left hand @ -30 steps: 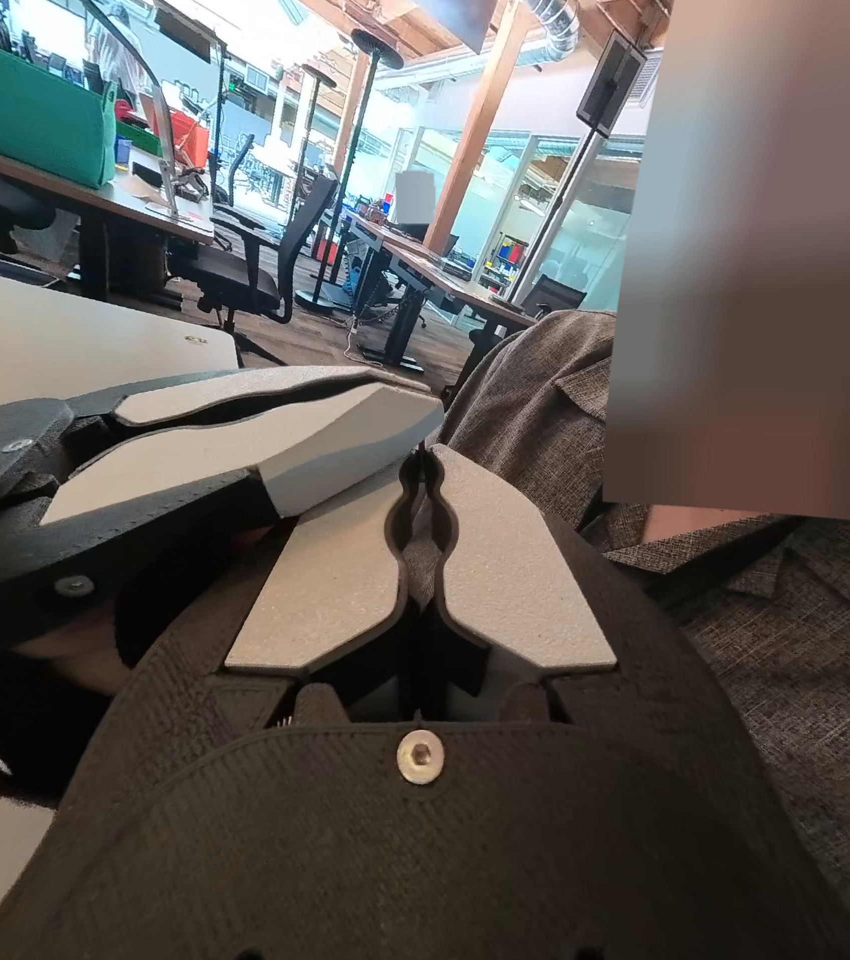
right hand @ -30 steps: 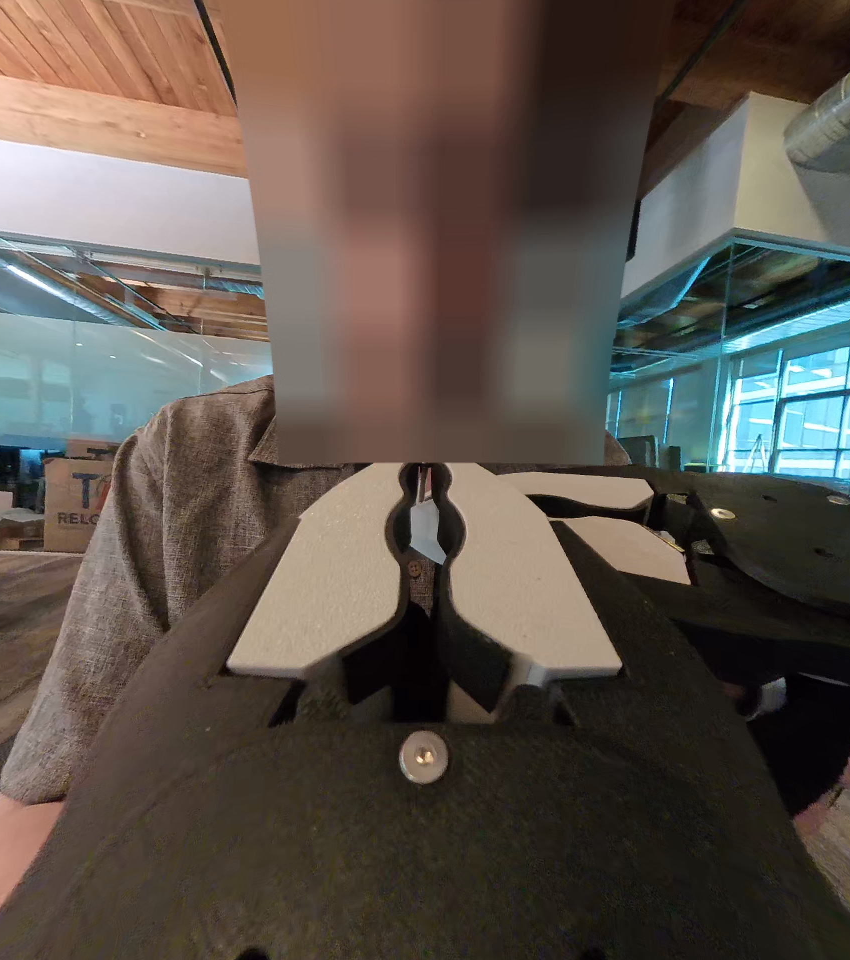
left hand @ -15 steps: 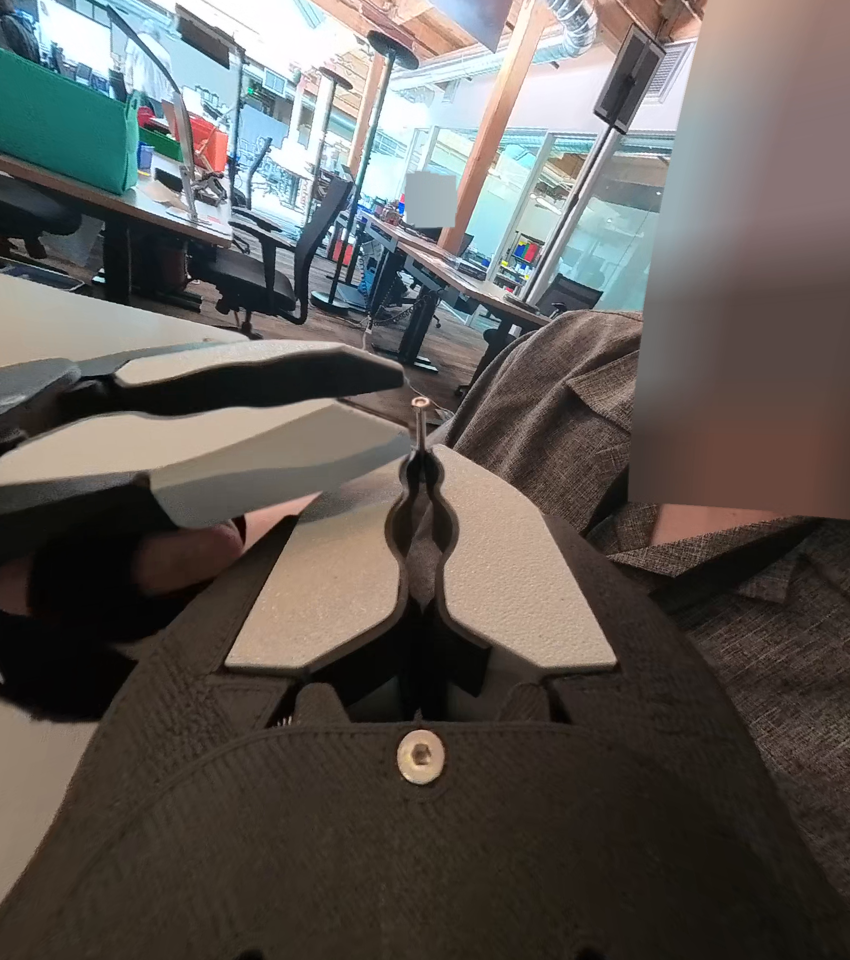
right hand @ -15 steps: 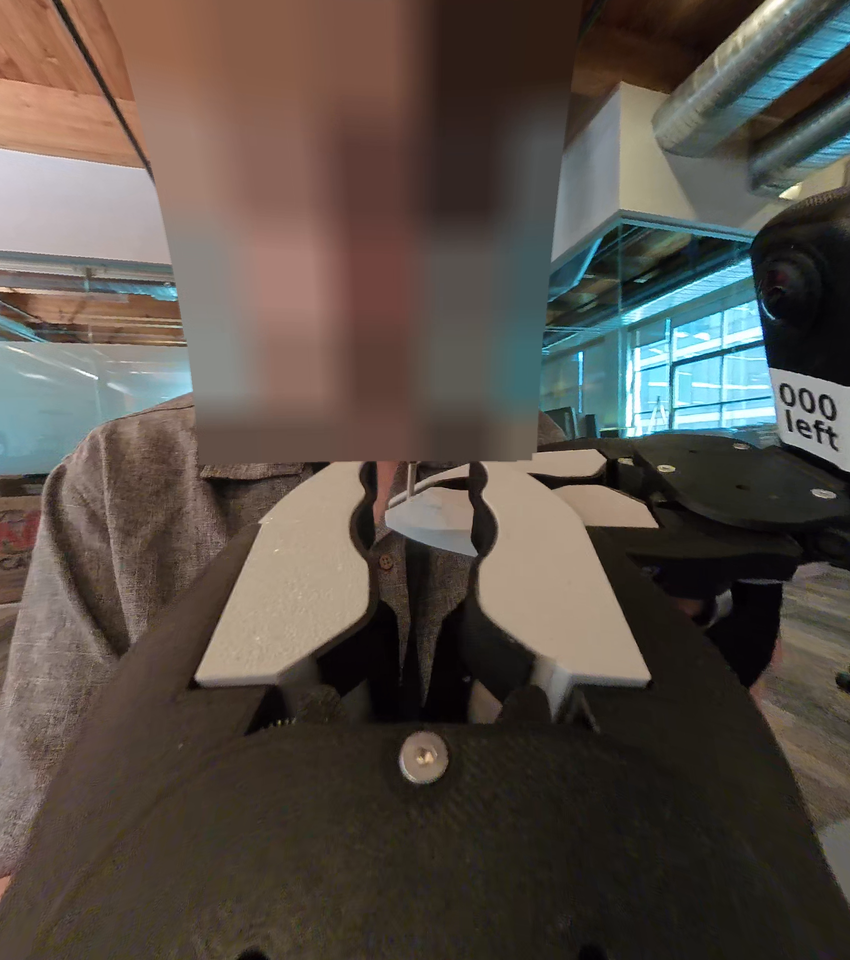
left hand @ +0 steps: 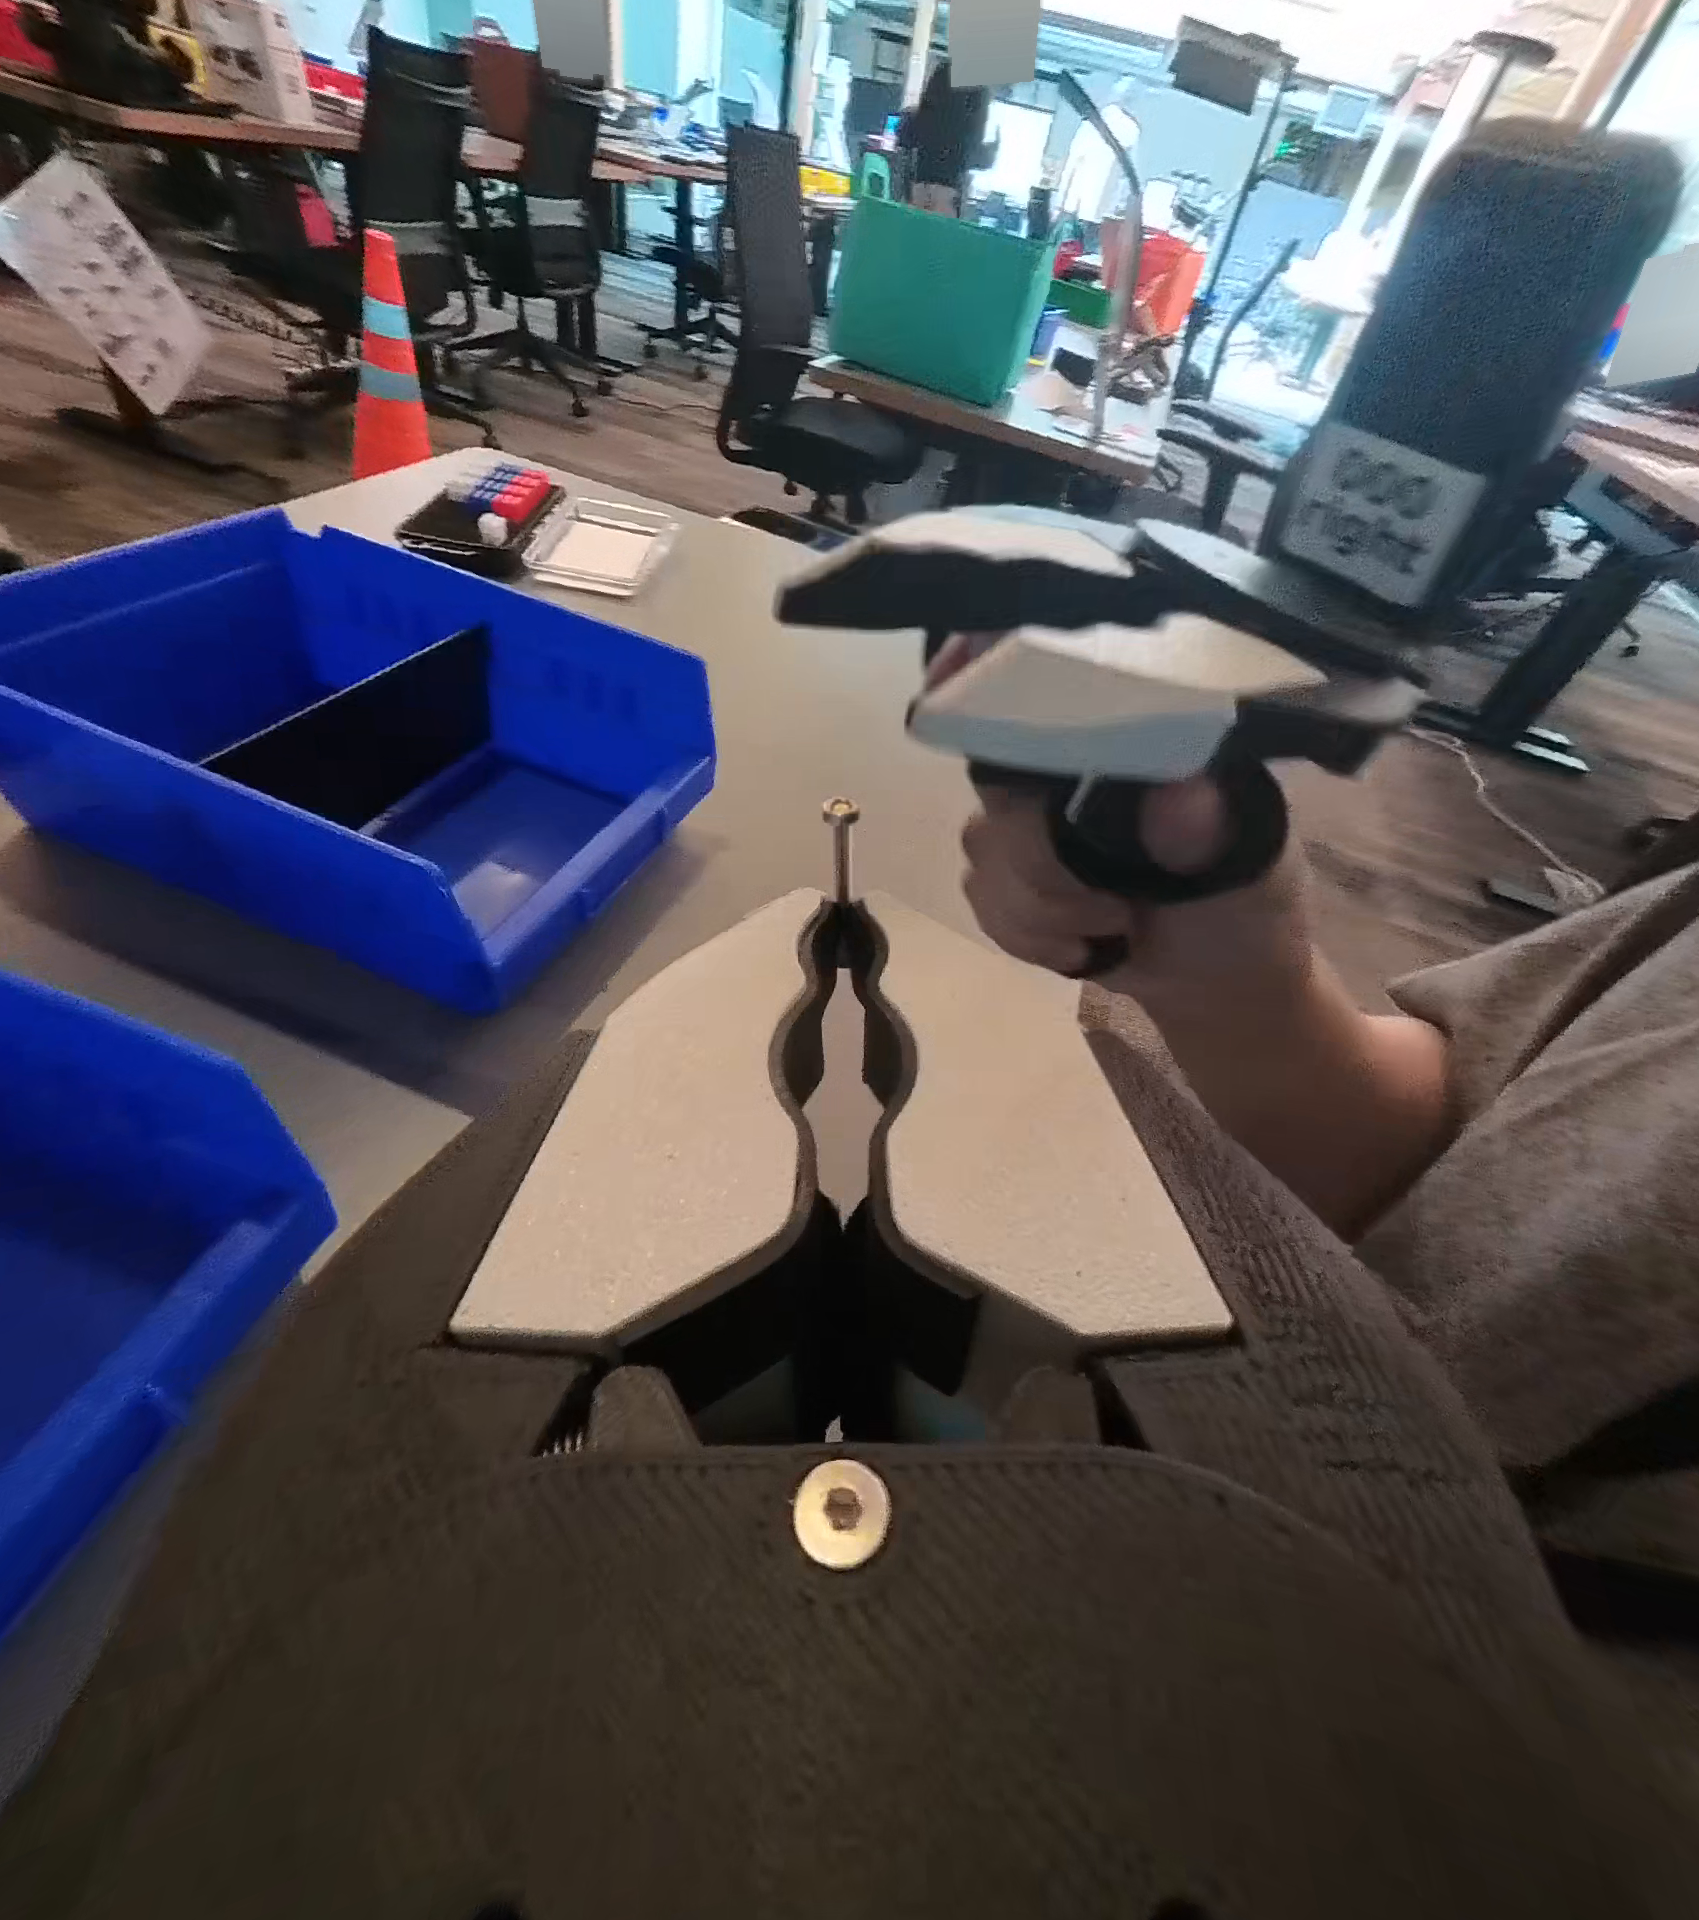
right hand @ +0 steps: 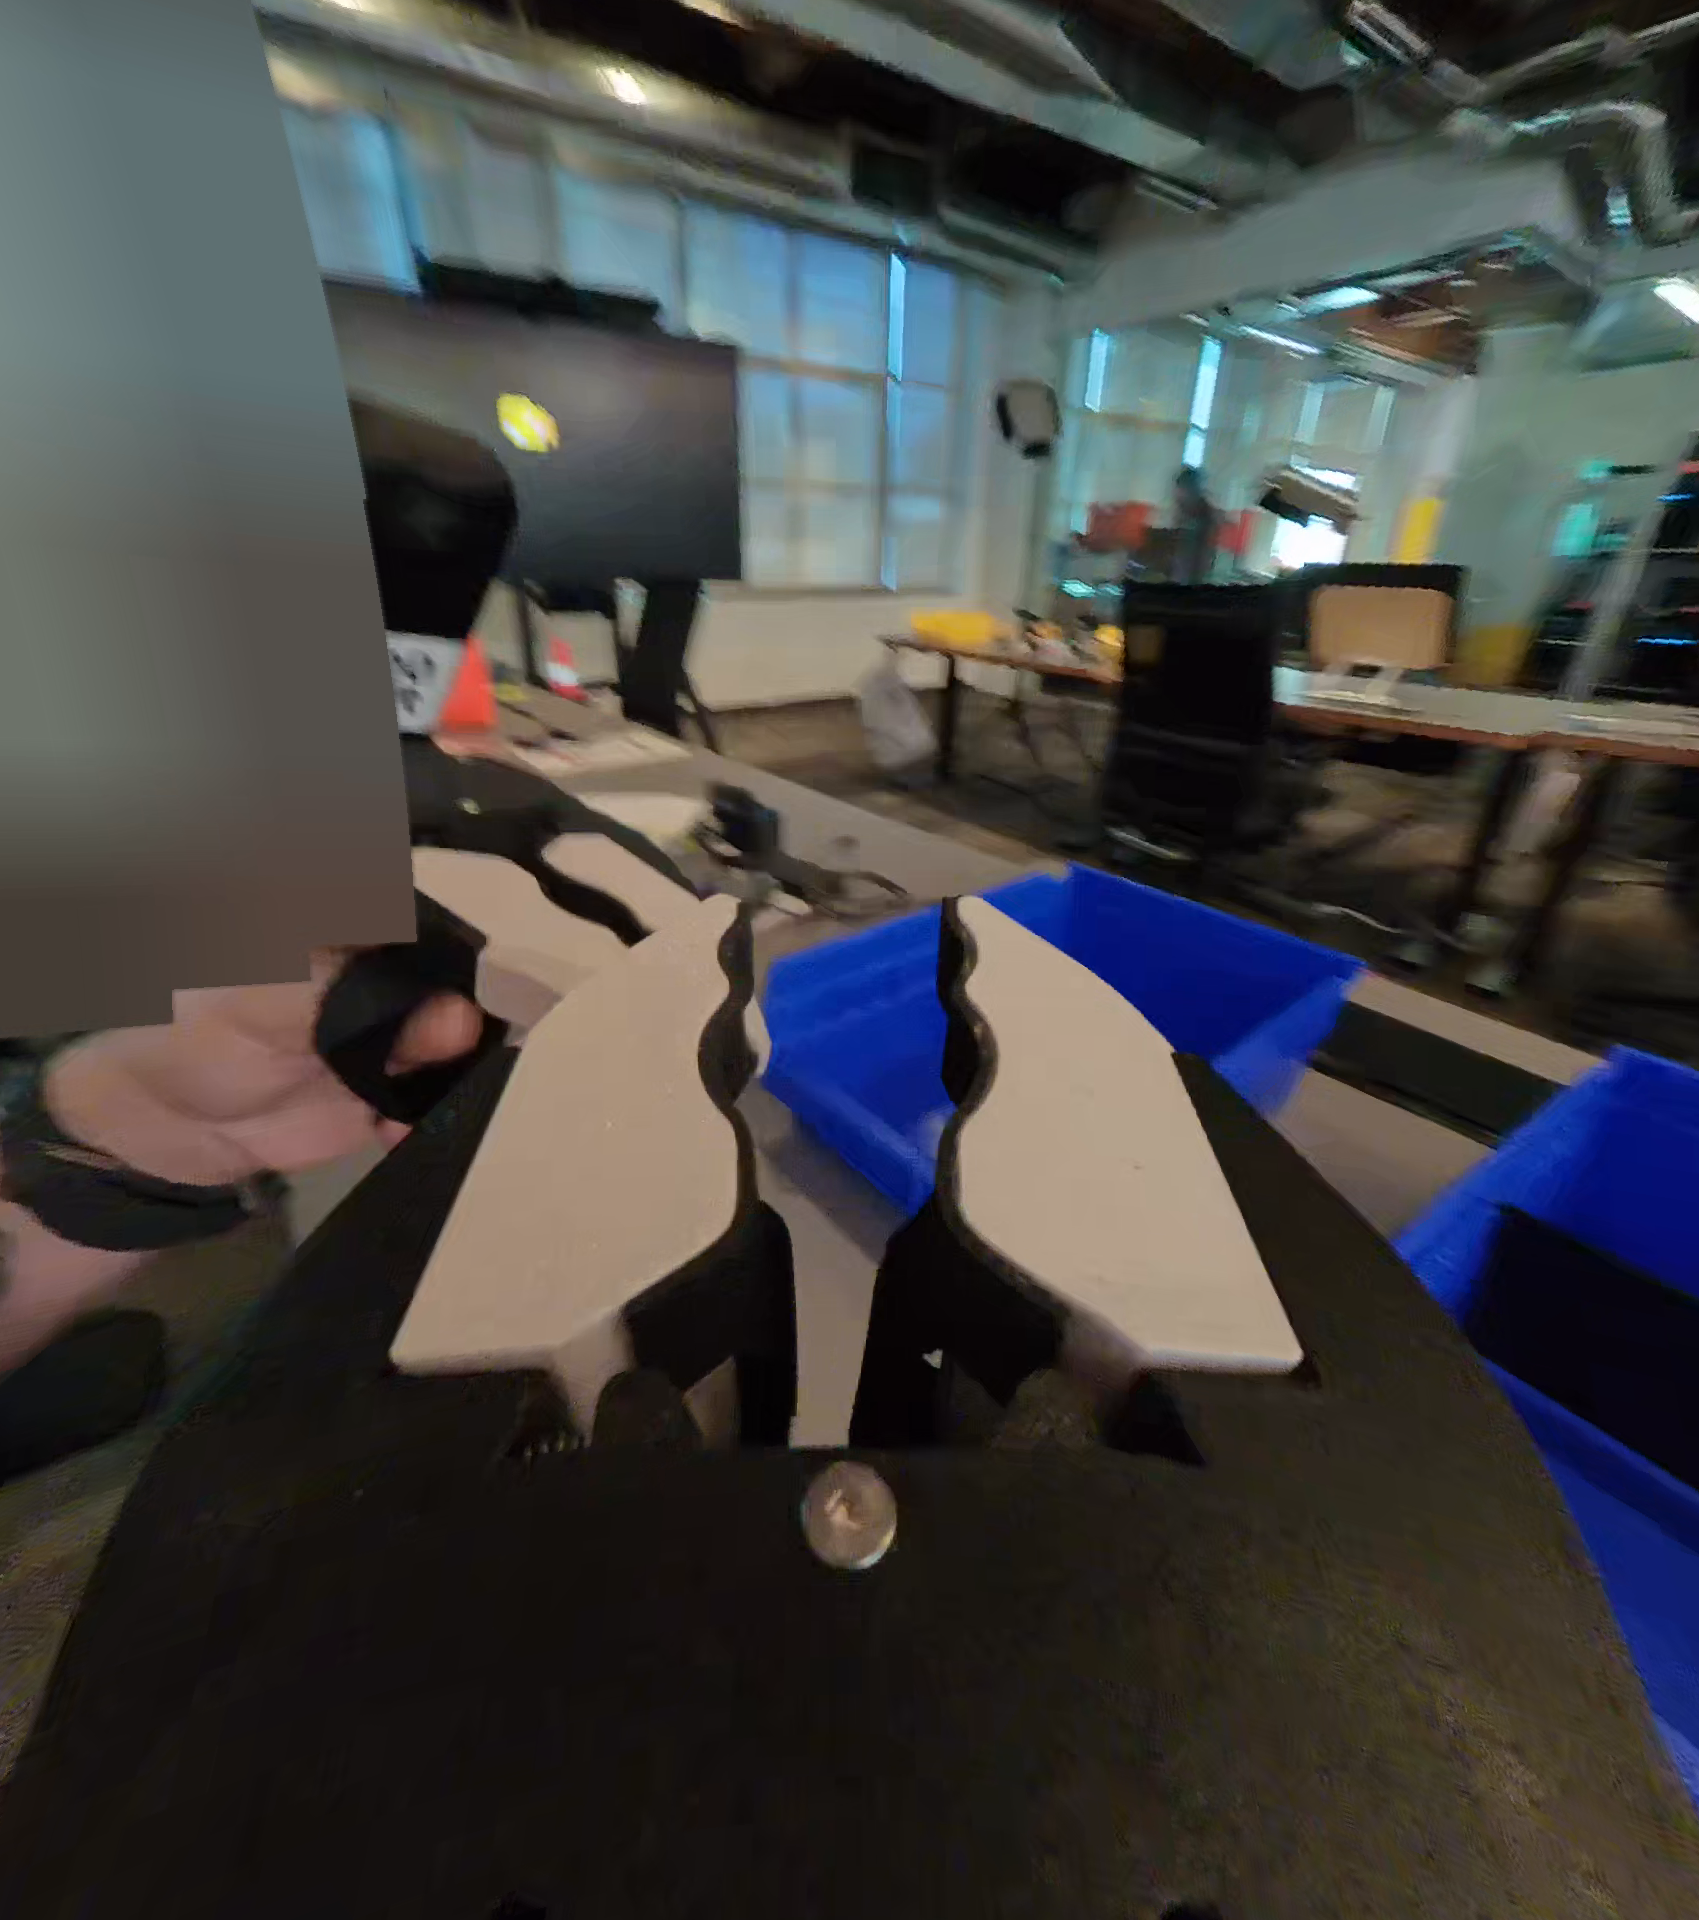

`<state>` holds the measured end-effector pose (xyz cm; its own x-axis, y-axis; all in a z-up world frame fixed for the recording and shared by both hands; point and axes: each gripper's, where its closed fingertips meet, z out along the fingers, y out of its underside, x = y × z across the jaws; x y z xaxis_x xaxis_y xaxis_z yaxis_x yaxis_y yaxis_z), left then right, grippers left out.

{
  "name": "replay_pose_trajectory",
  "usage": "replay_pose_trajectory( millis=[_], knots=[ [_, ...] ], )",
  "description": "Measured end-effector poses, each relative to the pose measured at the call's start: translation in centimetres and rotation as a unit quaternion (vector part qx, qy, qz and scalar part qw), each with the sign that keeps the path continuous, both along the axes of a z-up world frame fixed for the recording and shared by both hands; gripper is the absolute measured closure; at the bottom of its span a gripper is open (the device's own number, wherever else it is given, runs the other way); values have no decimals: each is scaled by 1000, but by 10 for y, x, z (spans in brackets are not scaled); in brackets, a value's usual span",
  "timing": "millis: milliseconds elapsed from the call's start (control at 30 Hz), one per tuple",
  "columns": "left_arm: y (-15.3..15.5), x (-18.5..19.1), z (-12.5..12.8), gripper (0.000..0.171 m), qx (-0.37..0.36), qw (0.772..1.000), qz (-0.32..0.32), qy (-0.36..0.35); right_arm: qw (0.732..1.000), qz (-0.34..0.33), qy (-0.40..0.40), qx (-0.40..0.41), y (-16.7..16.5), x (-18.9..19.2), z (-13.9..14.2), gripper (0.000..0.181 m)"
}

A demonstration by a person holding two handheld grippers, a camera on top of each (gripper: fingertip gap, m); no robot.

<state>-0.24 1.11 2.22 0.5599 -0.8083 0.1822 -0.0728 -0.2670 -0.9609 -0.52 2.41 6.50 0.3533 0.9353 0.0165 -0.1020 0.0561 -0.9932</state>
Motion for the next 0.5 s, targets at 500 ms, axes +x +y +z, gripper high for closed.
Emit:
replay_pose_trajectory(
  millis=[500],
  knots=[
    [2,-2,1,169,21,999,29,18,993,-76,-68,63,-13,-23,-9,167]
  ],
)
